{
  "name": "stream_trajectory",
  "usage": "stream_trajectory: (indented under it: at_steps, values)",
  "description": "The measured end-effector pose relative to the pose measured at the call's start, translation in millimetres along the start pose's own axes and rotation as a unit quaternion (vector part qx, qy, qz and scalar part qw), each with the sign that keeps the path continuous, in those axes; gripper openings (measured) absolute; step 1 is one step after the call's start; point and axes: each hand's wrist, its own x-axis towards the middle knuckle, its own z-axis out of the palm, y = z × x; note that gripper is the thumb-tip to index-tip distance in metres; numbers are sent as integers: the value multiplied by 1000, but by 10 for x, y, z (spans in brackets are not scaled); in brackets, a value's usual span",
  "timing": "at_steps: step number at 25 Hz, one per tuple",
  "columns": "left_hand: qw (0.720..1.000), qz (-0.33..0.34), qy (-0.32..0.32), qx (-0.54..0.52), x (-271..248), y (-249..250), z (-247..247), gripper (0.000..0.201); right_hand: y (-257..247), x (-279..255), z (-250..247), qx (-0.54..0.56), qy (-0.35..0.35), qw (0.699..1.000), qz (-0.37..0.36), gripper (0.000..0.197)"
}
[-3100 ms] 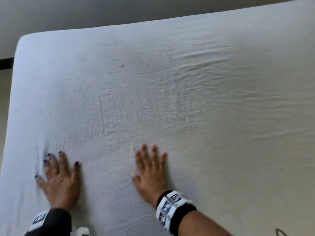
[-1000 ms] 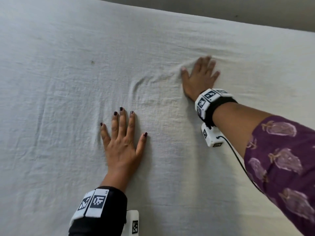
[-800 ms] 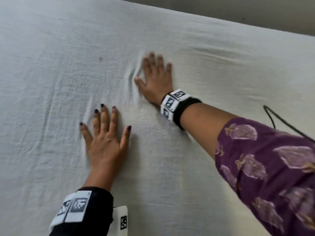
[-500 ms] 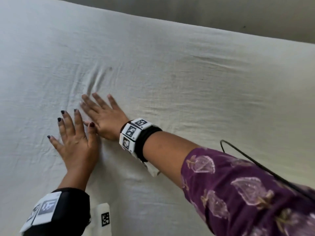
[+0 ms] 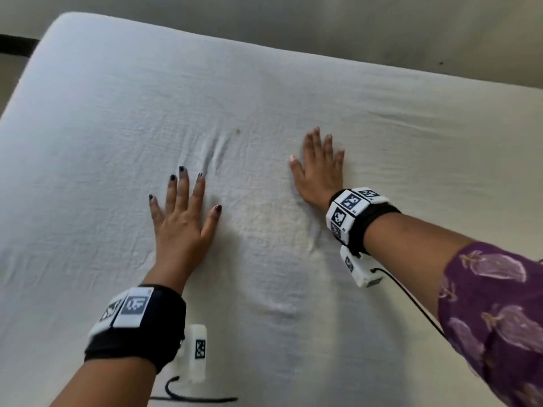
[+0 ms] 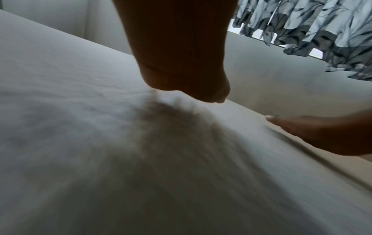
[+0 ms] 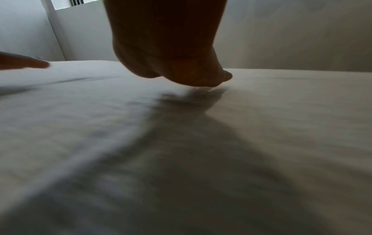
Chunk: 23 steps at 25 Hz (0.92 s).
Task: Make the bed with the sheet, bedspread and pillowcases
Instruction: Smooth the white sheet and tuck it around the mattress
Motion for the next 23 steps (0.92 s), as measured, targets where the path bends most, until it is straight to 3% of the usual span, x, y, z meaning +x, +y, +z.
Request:
stream_trajectory:
  at_steps: [4, 6, 11, 15, 16, 19, 21, 23]
  values:
    - [995, 75, -22, 61, 429, -440, -60, 75, -823, 131, 280, -18, 9, 999, -28, 66]
    - [993, 81, -10, 84, 565, -884, -161, 74, -1357, 197, 445, -35, 13, 999, -29, 69]
    - [997, -24, 35, 62, 737, -2008, -603, 72, -2667, 143, 719, -76, -20, 980, -182, 71]
    - [991, -112, 70, 25, 712, -2380, -853, 70, -3299, 96, 713, -77, -63, 953, -286, 65]
    - [989, -118, 83, 15, 746, -2339, -892, 71, -3247, 173, 648, -52, -50, 962, -262, 65]
    - [995, -18, 87, 39, 953, -1922, -873, 72, -2600, 517, 336, 19, 38, 998, -39, 64]
    - [996, 41, 64, 37, 1086, -1548, -757, 72, -1941, 711, 111, 21, 82, 993, 83, 63]
    - [997, 48, 29, 46, 1186, -1366, -608, 68, -1448, 837, -46, 32, 80, 985, 151, 64]
